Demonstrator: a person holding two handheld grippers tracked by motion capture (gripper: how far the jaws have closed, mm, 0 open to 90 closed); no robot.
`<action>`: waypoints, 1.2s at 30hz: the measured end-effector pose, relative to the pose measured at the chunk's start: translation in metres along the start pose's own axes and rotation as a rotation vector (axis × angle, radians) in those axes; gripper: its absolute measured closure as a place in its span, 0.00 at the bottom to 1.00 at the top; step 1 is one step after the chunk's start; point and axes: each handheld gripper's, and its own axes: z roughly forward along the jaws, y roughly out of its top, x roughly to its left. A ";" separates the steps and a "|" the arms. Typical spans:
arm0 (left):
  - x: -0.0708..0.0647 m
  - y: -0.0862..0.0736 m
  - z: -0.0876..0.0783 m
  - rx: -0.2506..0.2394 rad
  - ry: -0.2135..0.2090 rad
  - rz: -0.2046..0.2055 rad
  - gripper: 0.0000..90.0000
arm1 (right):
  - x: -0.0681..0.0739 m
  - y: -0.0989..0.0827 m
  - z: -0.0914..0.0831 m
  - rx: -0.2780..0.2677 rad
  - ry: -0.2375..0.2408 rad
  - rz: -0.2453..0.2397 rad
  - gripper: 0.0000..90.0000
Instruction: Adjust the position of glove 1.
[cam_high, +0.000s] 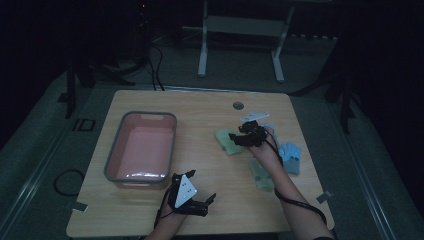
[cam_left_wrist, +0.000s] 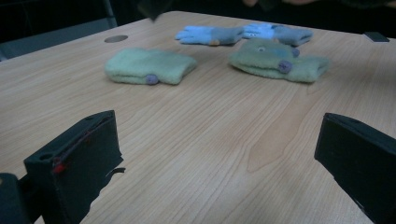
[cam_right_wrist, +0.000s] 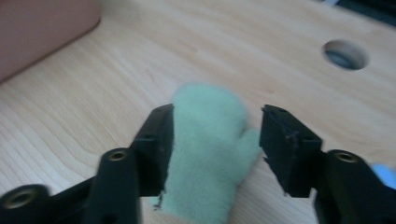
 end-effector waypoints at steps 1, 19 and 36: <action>0.000 0.000 0.000 0.000 0.000 0.000 0.00 | 0.000 -0.002 0.005 0.014 -0.001 -0.003 0.52; 0.000 0.000 0.000 0.000 -0.004 -0.002 0.00 | -0.004 -0.012 0.057 0.122 0.053 -0.006 0.68; 0.000 0.000 0.000 0.001 0.000 -0.004 0.00 | 0.012 0.005 0.024 0.137 -0.023 0.094 0.96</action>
